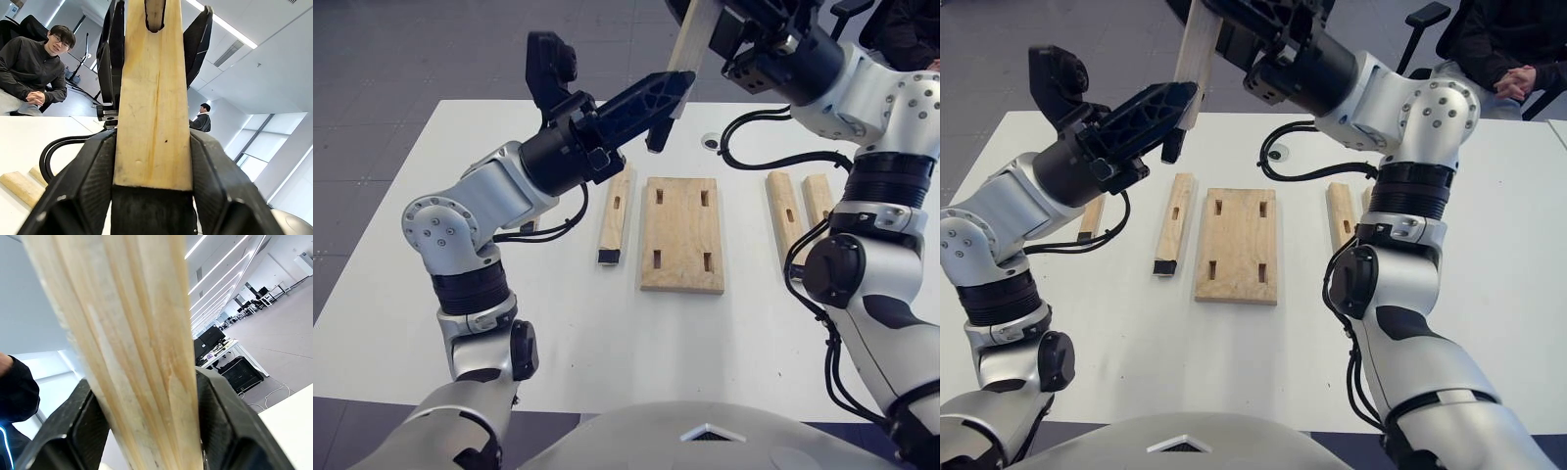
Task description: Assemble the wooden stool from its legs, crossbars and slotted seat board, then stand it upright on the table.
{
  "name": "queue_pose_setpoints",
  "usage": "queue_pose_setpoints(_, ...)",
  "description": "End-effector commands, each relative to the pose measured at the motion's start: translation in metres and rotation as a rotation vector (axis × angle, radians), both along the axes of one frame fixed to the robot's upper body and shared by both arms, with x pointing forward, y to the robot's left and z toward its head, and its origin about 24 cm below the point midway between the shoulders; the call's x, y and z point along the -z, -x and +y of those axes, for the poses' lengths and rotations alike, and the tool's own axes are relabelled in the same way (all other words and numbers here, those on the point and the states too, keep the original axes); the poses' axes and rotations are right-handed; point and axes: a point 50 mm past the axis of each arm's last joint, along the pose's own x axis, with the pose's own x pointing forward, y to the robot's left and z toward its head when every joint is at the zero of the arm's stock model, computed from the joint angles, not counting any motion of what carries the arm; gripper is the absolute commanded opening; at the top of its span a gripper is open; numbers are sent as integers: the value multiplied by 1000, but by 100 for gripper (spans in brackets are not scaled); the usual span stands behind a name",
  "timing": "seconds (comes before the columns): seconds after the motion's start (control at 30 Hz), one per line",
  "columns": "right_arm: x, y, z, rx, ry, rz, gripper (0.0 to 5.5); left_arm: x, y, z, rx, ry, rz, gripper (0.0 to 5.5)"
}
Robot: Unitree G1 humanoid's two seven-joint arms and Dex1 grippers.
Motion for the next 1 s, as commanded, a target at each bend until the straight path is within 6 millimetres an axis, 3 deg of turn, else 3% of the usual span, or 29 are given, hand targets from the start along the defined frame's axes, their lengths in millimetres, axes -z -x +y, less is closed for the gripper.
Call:
queue_pose_setpoints(0.03, -11, 6, 3, -71, -66, -27, 236, 7, -10, 5, -90, -44, 29, 206)
queue_pose_setpoints(0.13, -10, 2, 0, -29, -53, -23, 231, 1, -15, 10, -113, -2, 37, 279)
queue_pose_setpoints(0.27, -4, -5, -14, 65, -13, -33, 224, -8, -22, 38, -226, 25, 47, 358)
queue_pose_setpoints(0.37, 6, -14, -26, 145, 41, -27, 218, -18, -25, 62, -319, 30, 20, 362)
queue_pose_setpoints(0.47, 9, -20, -33, 186, 70, -39, 218, -22, -22, 70, -344, 5, -4, 362)
queue_pose_setpoints(0.53, 16, -22, -37, 212, 125, -94, 218, -7, -22, 61, -365, -161, 7, 362)
queue_pose_setpoints(0.63, 31, -23, -42, 214, 223, -201, 218, 35, -26, 35, -414, -662, -29, 362)
queue_pose_setpoints(0.7, 40, -25, -45, 203, 282, -247, 218, 69, -19, 16, -345, -973, -127, 362)
queue_pose_setpoints(0.8, 52, -32, -52, 208, 350, -290, 218, 109, -6, -2, -206, -1253, -295, 362)
queue_pose_setpoints(1.0, 59, -46, -57, 317, 383, -419, 218, 122, -4, -4, -106, -1487, -549, 362)
